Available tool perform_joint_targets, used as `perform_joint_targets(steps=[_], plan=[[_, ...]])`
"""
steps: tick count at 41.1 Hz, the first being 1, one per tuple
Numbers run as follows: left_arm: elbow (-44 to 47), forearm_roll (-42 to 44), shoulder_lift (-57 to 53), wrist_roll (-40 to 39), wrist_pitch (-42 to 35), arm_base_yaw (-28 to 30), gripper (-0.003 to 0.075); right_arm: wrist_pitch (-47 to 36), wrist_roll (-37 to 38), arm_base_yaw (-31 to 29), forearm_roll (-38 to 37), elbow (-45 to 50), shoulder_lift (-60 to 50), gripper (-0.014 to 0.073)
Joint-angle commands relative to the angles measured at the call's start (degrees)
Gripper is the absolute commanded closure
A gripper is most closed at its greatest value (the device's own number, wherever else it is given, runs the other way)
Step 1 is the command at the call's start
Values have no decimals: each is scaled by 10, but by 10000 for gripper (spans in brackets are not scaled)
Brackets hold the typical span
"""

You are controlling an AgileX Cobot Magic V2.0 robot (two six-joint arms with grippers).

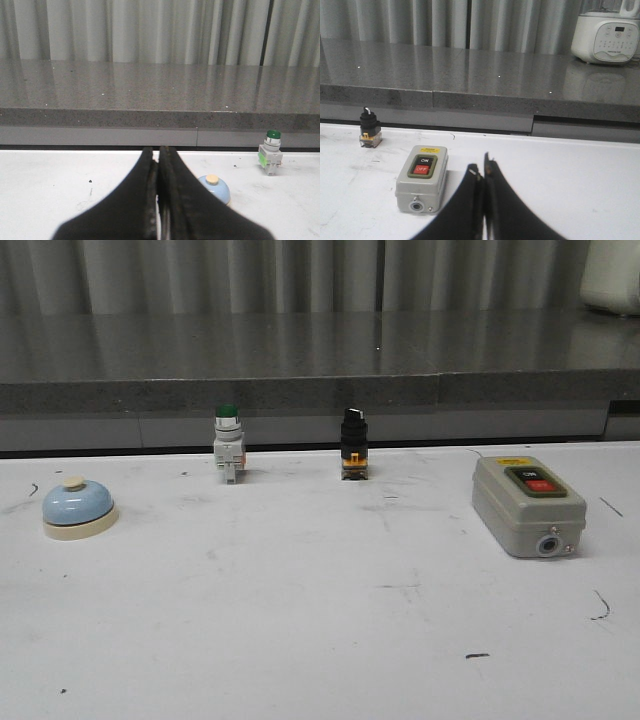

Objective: Place and press bell with both arms

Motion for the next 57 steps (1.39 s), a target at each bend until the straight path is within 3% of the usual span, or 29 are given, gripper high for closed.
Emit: perform_joint_targets(steps=[1, 31, 36, 43, 57], plan=[[13, -6, -8, -3, -51, 0, 740, -46, 0, -3, 3, -3, -10, 663], [13, -6, -8, -4, -51, 0, 740, -59, 0, -3, 3, -3, -10, 663], [8, -7, -8, -6, -89, 0, 740, -37, 0, -3, 3, -24, -10, 663], [-71, -7, -6, -6, -76, 0, 740, 34, 0, -3, 3, -107, -4, 663], [-312, -7, 117, -6, 133, 0, 740, 162, -1, -3, 3, -314, 138, 663]])
